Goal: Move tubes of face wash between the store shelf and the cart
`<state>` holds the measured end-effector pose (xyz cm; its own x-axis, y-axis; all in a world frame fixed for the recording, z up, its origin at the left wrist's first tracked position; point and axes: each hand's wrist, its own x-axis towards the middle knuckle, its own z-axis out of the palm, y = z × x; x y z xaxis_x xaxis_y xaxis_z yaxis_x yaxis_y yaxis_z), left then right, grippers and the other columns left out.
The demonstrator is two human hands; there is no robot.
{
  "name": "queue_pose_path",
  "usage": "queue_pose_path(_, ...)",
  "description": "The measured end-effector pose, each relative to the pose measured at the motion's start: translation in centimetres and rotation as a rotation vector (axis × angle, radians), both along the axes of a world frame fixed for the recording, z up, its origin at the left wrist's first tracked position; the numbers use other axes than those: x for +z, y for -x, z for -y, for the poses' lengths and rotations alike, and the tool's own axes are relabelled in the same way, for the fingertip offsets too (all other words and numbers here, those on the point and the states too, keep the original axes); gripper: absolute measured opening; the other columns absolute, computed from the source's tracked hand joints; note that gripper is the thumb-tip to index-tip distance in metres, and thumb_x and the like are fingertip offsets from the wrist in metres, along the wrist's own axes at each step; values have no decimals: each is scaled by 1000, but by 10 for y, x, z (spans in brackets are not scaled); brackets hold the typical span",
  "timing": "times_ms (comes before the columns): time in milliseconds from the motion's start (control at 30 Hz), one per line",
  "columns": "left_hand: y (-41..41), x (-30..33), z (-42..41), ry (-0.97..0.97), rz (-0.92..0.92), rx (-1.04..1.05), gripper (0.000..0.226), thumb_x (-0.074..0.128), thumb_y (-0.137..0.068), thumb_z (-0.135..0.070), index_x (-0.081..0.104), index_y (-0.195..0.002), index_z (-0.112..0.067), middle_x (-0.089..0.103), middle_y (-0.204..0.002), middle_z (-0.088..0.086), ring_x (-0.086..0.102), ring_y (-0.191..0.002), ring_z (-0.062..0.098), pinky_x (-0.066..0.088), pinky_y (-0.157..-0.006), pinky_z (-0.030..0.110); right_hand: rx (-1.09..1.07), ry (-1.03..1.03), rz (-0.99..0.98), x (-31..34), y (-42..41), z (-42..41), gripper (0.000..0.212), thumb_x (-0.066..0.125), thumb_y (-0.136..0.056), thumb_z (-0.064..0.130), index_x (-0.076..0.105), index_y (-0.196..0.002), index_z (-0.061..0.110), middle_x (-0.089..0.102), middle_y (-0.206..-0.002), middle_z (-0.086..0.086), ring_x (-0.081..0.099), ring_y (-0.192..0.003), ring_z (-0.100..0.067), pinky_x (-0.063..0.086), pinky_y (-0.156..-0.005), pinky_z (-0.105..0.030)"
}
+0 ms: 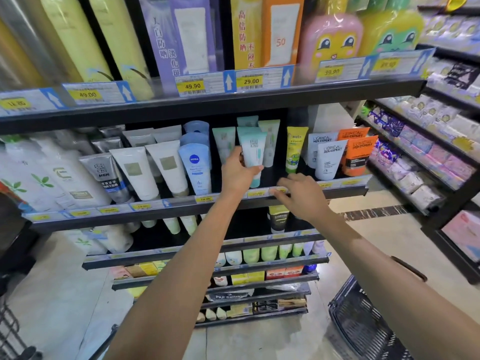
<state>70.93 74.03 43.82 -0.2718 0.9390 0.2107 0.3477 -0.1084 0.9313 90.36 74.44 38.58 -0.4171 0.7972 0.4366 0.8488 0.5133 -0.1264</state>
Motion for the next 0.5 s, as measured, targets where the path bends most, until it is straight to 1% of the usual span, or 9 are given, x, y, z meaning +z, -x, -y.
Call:
queue_pose_path(67,-2,-6,-2,13,-66,42,47,87,-78,-10,61,-117,-13,72,-118,7,69,-109,24,59,-89,37,8,-18,-1,-1,0,-1,38,54,-99,51,72,-102,18,61,-82,-3,60,-83,-28,36,-70,-36)
queue_pose_path(133,-2,-10,-4,26,-103,78,48,87,-78,-12,61,-118,-11,72,-119,8,68,-109,23,58,-89,36,11,-48,-19,-3,0,-1,32,60,-98,47,72,-100,18,59,-80,-2,60,-81,-28,41,-71,-38)
queue_pose_path(200,-2,-10,-7,32,-111,98,48,87,-79,-12,61,-119,-11,71,-120,9,67,-112,24,58,-92,38,14,-76,-22,-5,0,0,31,61,-98,46,72,-99,17,58,-79,-2,60,-79,-28,44,-70,-40)
queue_pose_path(333,-3,-8,-13,43,-125,112,47,84,-82,-10,60,-122,-10,70,-122,10,66,-115,24,58,-95,40,24,-102,-16,-7,0,-1,33,59,-98,47,72,-98,16,57,-77,-2,59,-77,-27,44,-68,-40)
queue_pose_path(500,-3,-7,-23,58,-168,123,46,85,-81,-13,59,-120,-10,69,-122,10,65,-116,25,56,-97,40,18,-110,-69,-10,1,-2,27,66,-96,42,71,-92,16,54,-74,0,57,-74,-27,43,-66,-39)
